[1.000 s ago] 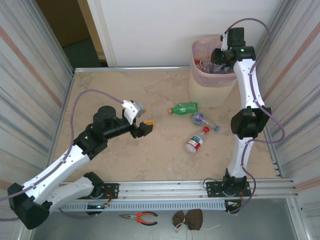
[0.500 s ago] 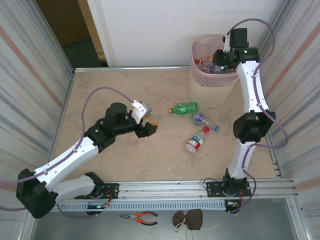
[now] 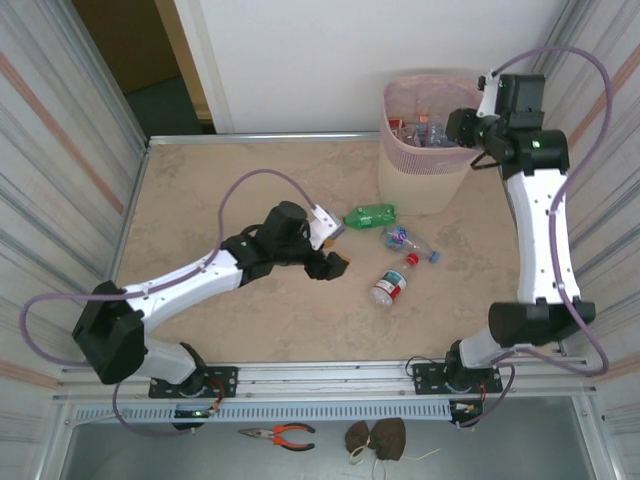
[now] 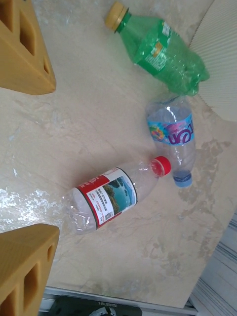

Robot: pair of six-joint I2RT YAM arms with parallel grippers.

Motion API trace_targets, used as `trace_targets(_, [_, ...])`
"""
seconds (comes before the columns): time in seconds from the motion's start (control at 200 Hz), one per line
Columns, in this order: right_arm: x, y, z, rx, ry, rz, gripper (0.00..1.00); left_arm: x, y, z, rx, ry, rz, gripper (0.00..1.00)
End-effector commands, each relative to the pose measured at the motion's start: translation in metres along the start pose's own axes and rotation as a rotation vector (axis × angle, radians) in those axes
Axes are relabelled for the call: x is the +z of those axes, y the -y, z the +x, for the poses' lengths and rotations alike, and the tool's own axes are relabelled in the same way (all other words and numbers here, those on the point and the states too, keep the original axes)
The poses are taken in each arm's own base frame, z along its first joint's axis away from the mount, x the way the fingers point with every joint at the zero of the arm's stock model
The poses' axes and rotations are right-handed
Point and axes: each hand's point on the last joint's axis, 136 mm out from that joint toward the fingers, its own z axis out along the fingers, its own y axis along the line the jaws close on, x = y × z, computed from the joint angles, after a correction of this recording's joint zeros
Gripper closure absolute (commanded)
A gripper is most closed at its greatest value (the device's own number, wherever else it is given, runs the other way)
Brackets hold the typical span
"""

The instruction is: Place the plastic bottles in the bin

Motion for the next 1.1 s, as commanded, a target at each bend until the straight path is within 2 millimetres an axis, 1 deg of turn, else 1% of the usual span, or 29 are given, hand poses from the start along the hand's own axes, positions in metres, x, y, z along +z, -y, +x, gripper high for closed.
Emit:
trace_targets(0.0, [-0.022,0.008,0.005,0.052,0.052,-0.001,0.59,0.011,0.002,-0.009,-0.039,-0.022,-0.053,0.27])
trace_targets(0.16, [-0.053,0.019,0.019,0.081,0.096,0.012,0.58,0.039,0.013,-0.005,-0.043,-0.072,-0.066,0.18])
trace_targets(0.351, [-0.081,0.029,0.034,0.103,0.127,0.028,0.56,0.069,0.026,0.002,-0.037,-0.136,-0.095,0.14])
trace_targets(0.471, [-0.091,0.033,0.043,0.112,0.131,0.036,0.55,0.089,0.034,0.008,-0.043,-0.179,-0.089,0.14])
trace_targets(0.621, [-0.098,0.033,0.053,0.117,0.125,0.025,0.54,0.113,0.046,0.015,-0.032,-0.226,-0.070,0.11])
trace_targets(0.782, [-0.103,0.032,0.062,0.119,0.120,0.011,0.52,0.135,0.049,0.029,-0.019,-0.286,-0.084,0.09])
trace_targets(0.832, [-0.103,0.031,0.064,0.120,0.116,0.008,0.52,0.143,0.051,0.036,-0.009,-0.313,-0.087,0.08])
trace_targets(0.937, [-0.100,0.032,0.069,0.123,0.101,0.005,0.51,0.156,0.050,0.051,-0.007,-0.370,-0.088,0.08])
trace_targets(1.017, [-0.098,0.032,0.071,0.123,0.094,0.003,0.52,0.163,0.050,0.062,-0.011,-0.403,-0.084,0.10])
trace_targets(1.022, [-0.103,0.031,0.071,0.120,0.107,-0.001,0.52,0.163,0.050,0.062,-0.012,-0.405,-0.085,0.10])
trace_targets(1.032, [-0.107,0.030,0.070,0.119,0.115,-0.003,0.51,0.164,0.051,0.064,-0.012,-0.408,-0.083,0.11])
trace_targets(1.097, [-0.107,0.030,0.072,0.119,0.116,-0.005,0.51,0.164,0.052,0.066,-0.013,-0.414,-0.080,0.14])
